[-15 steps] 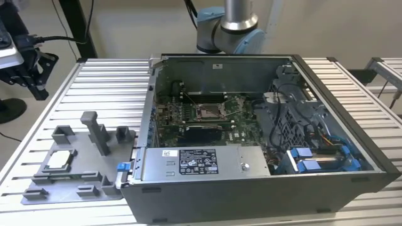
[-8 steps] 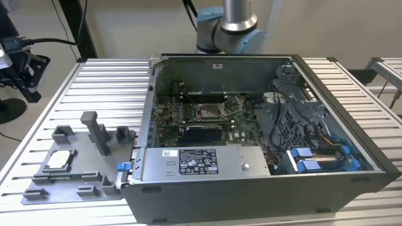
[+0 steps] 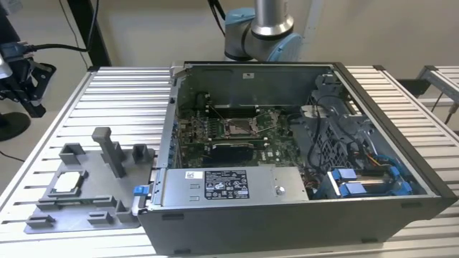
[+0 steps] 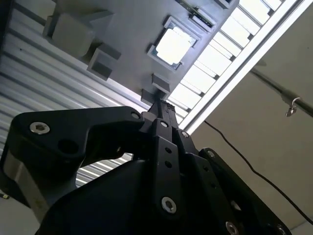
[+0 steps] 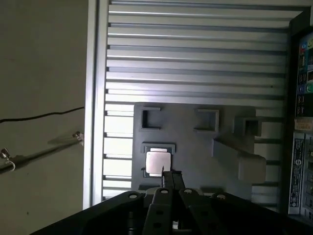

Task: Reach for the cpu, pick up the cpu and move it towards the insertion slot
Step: 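Reach for the cpu, then pick up the cpu and move it towards the insertion slot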

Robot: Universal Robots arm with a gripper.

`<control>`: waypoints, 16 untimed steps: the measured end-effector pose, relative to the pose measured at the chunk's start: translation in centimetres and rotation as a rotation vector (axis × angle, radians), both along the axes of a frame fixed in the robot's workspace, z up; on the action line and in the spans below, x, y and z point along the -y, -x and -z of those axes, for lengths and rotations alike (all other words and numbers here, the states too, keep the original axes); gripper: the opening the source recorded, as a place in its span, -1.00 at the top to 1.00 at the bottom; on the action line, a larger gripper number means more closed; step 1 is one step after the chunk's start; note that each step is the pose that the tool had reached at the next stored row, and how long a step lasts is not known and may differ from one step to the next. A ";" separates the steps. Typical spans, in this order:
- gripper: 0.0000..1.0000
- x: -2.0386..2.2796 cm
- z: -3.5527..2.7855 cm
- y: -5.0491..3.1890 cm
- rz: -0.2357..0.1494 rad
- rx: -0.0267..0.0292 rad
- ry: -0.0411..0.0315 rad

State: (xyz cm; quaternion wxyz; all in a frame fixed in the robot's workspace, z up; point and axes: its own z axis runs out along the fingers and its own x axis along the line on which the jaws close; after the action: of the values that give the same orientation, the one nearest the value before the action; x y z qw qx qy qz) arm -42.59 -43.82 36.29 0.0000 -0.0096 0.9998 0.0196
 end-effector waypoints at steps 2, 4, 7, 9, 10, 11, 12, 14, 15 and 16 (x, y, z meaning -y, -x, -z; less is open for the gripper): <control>1.00 0.00 0.00 0.00 0.000 0.0000 0.0000; -1.00 0.00 0.00 0.00 0.000 0.0000 -0.0001; -1.00 0.00 0.00 0.00 0.000 0.0001 -0.0001; -1.00 0.00 0.00 0.00 0.000 0.0000 -0.0001; -1.00 0.00 0.00 0.00 0.000 0.0000 -0.0002; -1.00 0.00 0.00 0.00 0.000 0.0001 -0.0002; -1.00 0.00 0.00 0.00 0.000 0.0000 -0.0002; -1.00 0.00 0.00 0.00 0.000 0.0001 -0.0002; -1.00 0.00 0.00 0.00 0.000 0.0000 -0.0002; -1.00 0.00 0.00 0.00 0.000 0.0000 -0.0002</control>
State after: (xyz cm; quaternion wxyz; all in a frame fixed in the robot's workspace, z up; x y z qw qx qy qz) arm -42.59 -43.82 36.29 0.0000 -0.0096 0.9998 0.0197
